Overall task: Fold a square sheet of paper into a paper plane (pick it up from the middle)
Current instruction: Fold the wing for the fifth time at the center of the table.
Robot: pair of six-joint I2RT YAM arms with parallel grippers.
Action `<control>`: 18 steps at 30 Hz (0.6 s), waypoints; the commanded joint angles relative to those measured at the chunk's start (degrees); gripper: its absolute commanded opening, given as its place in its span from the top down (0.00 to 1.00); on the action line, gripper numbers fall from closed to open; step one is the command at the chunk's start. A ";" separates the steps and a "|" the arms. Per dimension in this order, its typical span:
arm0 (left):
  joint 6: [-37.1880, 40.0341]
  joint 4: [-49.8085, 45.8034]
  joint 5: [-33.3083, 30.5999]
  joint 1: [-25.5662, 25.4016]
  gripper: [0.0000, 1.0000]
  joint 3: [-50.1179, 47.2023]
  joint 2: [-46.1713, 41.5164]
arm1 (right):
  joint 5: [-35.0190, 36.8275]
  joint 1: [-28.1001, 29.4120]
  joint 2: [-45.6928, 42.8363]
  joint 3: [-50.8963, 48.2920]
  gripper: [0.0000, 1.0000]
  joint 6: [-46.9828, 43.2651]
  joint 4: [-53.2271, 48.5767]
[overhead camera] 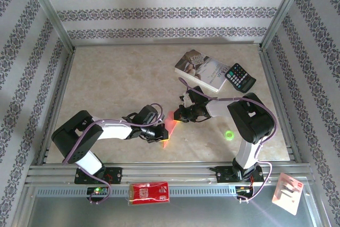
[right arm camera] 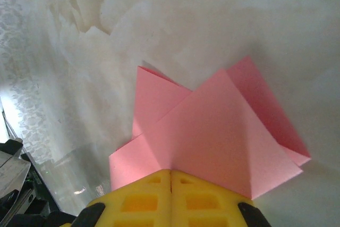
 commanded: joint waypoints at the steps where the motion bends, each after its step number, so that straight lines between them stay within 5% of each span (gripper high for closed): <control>1: 1.04 2.41 0.52 0.53 1.00 -2.42 1.20 | 10.24 -0.62 4.48 -0.89 0.98 -2.67 -6.22; 10: 0.81 3.17 -1.45 0.58 1.00 -5.22 2.23 | 1.89 0.62 -4.64 -0.78 0.90 -3.00 -2.69; 18: 1.42 2.48 -1.62 0.55 1.00 -4.82 3.07 | 1.66 5.12 -8.41 -6.69 0.90 2.09 1.87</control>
